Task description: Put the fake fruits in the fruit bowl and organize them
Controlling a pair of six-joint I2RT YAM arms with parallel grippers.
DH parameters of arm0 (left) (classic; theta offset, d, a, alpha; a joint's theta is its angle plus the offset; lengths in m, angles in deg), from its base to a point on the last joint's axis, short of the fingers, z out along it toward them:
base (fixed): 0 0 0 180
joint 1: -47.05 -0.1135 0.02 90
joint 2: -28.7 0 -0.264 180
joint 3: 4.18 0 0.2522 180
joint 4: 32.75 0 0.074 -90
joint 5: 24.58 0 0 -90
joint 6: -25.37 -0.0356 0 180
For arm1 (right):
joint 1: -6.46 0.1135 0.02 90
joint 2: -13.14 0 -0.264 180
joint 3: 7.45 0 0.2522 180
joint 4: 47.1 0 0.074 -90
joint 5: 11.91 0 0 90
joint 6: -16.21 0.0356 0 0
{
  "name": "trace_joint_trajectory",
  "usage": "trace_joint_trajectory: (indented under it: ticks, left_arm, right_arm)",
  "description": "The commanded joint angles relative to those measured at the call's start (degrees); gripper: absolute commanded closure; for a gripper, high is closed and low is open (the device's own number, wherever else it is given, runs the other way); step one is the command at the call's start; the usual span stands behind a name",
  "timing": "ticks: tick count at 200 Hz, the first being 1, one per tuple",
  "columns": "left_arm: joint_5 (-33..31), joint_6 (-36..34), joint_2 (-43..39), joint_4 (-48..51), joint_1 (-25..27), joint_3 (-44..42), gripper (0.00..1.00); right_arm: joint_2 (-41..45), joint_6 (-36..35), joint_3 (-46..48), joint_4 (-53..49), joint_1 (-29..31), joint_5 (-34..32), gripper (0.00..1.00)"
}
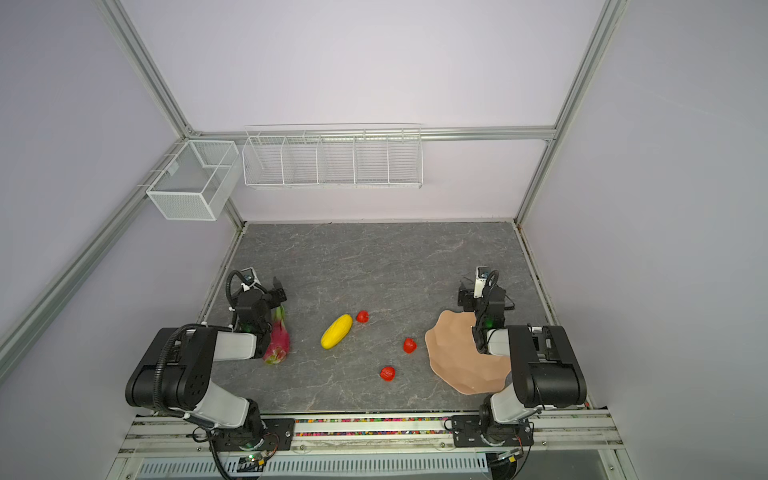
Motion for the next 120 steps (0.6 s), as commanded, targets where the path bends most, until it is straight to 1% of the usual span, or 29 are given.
trace_joint_trajectory:
  ticks: [1, 107, 114, 120]
  left_arm:
    - [0.40, -0.39, 0.26, -0.33, -0.14, 0.78, 0.01]
    - [-0.13, -0.18, 0.23, -1.30, -0.15, 0.30, 0.01]
    - [-0.28, -0.25, -0.08, -2.45, -0.12, -0.35, 0.01]
    - [-0.13, -0.25, -0.95, -2.56, -0.14, -0.76, 0.01]
  right_arm:
    - [0.19, -1.14, -0.26, 0.85, 0.08, -0.44, 0.12]
    - [0.31, -1.01, -0.06, 0.98, -0.03, -0.17, 0.11]
    - [0.35, -0.96, 0.05, 1.18, -0.02, -0.50, 0.12]
    - [0.92, -0.26, 0.53, 1.92, 0.02, -2.48, 0.12]
